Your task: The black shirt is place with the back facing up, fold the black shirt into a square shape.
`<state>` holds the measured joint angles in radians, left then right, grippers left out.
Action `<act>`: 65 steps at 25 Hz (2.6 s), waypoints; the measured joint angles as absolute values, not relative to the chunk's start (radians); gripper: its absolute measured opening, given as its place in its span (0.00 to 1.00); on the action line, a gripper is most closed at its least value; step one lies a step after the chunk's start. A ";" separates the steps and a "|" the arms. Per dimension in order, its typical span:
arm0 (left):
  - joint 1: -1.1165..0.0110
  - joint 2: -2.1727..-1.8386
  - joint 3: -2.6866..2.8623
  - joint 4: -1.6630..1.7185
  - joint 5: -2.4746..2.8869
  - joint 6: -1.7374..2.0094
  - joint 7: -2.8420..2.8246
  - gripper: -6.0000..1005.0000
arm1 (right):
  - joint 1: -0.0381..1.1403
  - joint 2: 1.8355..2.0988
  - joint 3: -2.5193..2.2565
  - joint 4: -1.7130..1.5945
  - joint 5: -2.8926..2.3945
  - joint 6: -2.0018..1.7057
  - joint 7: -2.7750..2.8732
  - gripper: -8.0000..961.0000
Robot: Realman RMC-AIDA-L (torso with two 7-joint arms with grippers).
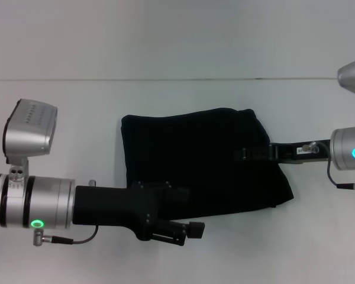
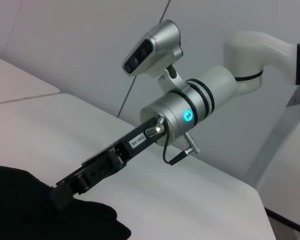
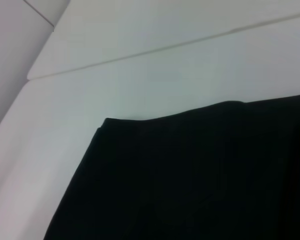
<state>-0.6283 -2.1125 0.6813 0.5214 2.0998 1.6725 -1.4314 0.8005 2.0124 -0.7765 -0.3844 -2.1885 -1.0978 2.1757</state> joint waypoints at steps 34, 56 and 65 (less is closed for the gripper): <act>-0.617 -2.118 0.671 0.515 2.115 1.668 -1.434 0.94 | 0.764 2.026 -0.743 -0.428 -2.077 -1.128 2.019 0.04; -0.606 -2.125 0.633 0.511 2.111 1.649 -1.486 0.95 | 0.747 1.982 -0.749 -0.480 -2.203 -1.115 2.068 0.07; -0.624 -2.117 0.543 0.511 2.010 1.486 -1.559 0.94 | 0.727 1.968 -0.730 -0.492 -2.213 -1.106 2.083 0.20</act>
<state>-0.6237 -2.1173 0.5429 0.5107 2.0097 1.4856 -1.5588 0.7268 1.9679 -0.7304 -0.4925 -2.2130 -1.1063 2.0826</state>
